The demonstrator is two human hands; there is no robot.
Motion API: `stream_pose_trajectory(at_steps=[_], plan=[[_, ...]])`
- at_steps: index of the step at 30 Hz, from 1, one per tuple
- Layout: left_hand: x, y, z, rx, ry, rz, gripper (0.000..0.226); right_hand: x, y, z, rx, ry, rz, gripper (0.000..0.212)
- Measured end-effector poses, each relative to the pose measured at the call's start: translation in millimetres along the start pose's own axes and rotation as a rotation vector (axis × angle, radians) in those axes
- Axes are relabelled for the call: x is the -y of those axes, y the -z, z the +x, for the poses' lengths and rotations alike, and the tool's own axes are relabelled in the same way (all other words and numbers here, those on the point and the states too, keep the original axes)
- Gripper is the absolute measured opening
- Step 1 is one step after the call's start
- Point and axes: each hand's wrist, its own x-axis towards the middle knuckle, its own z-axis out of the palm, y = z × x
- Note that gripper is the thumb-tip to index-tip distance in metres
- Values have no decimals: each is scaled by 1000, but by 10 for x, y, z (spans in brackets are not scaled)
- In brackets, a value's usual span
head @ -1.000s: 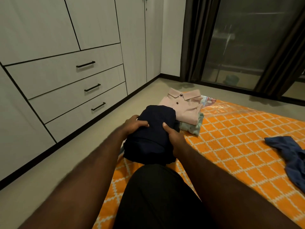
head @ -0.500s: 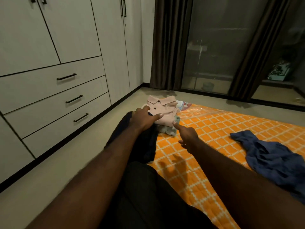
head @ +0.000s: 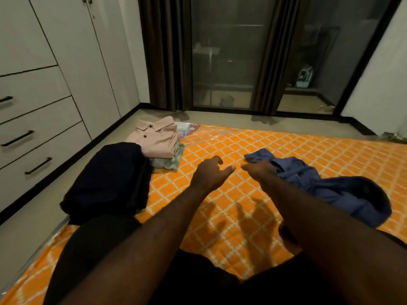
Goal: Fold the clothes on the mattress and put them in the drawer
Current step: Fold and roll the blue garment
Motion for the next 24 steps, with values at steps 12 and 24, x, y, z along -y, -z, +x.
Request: stream_pose_trajectory(at_steps=[12,24], plan=[[423,-704,-96,109,26,48,54,-922,-21,410,-104,-327,-547,71],[414,-786,-24,131,27,-154,45,-718,-78,399,-132,133,-673,28]])
